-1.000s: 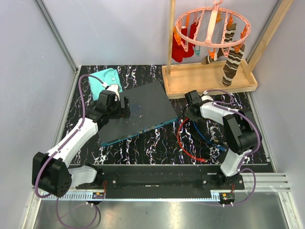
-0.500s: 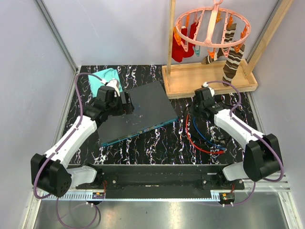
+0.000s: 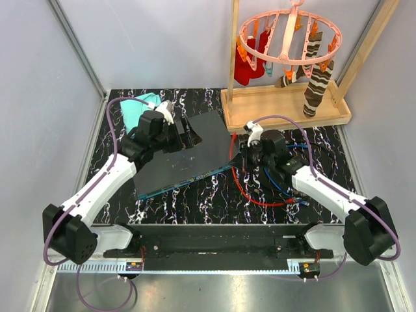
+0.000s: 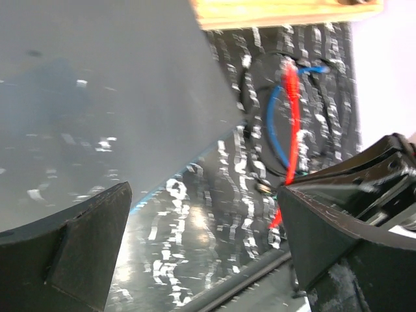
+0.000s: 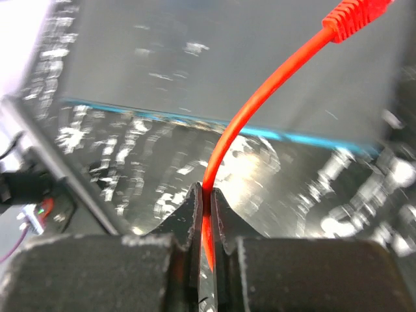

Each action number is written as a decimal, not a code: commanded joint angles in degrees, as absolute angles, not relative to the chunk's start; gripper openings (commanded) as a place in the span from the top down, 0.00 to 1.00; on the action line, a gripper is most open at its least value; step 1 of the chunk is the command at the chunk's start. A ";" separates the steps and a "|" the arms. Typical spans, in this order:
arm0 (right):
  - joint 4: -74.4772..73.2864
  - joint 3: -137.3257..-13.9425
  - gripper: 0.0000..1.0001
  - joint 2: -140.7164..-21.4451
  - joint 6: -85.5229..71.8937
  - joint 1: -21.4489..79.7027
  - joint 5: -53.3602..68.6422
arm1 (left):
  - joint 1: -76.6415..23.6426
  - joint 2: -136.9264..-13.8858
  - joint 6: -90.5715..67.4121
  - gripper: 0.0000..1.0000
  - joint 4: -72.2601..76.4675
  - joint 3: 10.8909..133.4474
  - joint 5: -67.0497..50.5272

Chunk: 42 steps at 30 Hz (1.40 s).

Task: Insert the plug into the switch port
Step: Pick up the connector from the center of the board.

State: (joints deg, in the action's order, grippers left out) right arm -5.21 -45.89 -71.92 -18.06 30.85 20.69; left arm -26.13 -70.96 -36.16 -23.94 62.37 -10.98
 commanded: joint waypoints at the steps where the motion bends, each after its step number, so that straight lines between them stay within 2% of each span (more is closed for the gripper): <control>1: 10.53 -45.18 0.96 -69.52 -18.27 32.34 29.60 | -27.77 -71.46 -42.27 0.01 -16.19 64.68 -15.38; 10: 26.71 -44.73 0.96 -72.94 -25.57 33.84 35.42 | -31.46 -73.56 -44.38 0.01 -13.71 66.62 -16.00; 17: 29.26 -45.44 0.95 -75.06 -26.37 36.12 35.86 | -33.92 -74.88 -45.44 0.14 -11.08 66.18 -16.61; 19: 29.36 -45.61 0.95 -75.50 -26.37 36.73 35.86 | -34.36 -75.50 -45.35 0.22 -10.90 66.01 -16.70; 21: 29.36 -45.79 0.95 -75.50 -26.45 36.91 35.51 | -34.72 -75.67 -45.09 0.34 -10.90 65.83 -16.61; 22: 29.36 -45.62 0.95 -75.41 -26.54 37.00 35.25 | -34.72 -75.50 -45.00 0.50 -10.99 65.48 -16.44; 24: 28.92 -45.27 0.93 -75.15 -26.54 37.00 34.55 | -34.72 -74.45 -43.60 0.66 -11.77 65.48 -14.95; 25: 28.57 -45.26 0.92 -74.80 -26.46 37.00 34.28 | -34.72 -74.01 -42.72 0.81 -12.56 66.00 -14.07; 28: 26.64 -45.61 0.82 -73.92 -26.19 37.00 33.40 | -34.72 -72.34 -37.98 0.99 -18.35 69.33 -9.68; 29: 25.41 -45.70 0.75 -73.57 -26.28 37.00 33.05 | -34.63 -72.07 -36.66 1.00 -20.11 70.56 -7.49; 32: 22.08 -46.32 0.64 -72.42 -25.58 37.00 31.38 | -34.72 -70.76 -31.56 1.00 -28.02 76.10 -3.27; 35: 17.69 -47.37 0.49 -71.19 -24.00 36.91 29.10 | -34.72 -70.49 -25.69 1.00 -37.85 82.51 1.20; 36: 16.54 -47.90 0.38 -70.50 -22.69 36.83 27.70 | -34.63 -70.58 -24.45 1.00 -43.19 85.75 2.36; 38: 13.54 -48.34 0.26 -69.88 -21.45 36.56 26.20 | -34.63 -70.93 -21.20 1.00 -48.40 88.58 5.95; 40: 11.79 -49.04 0.17 -69.26 -20.74 35.78 24.61 | -34.72 -71.10 -18.91 1.00 -54.74 91.22 7.81; 42: 10.99 -50.09 0.14 -68.82 -21.53 34.55 23.47 | -34.63 -71.02 -16.53 1.00 -59.65 92.45 11.32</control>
State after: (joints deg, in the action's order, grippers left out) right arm 14.37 -46.13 -71.18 -23.14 36.32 27.77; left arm -34.83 -72.20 -24.58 -45.50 88.62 2.31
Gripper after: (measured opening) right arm 0.825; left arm 0.038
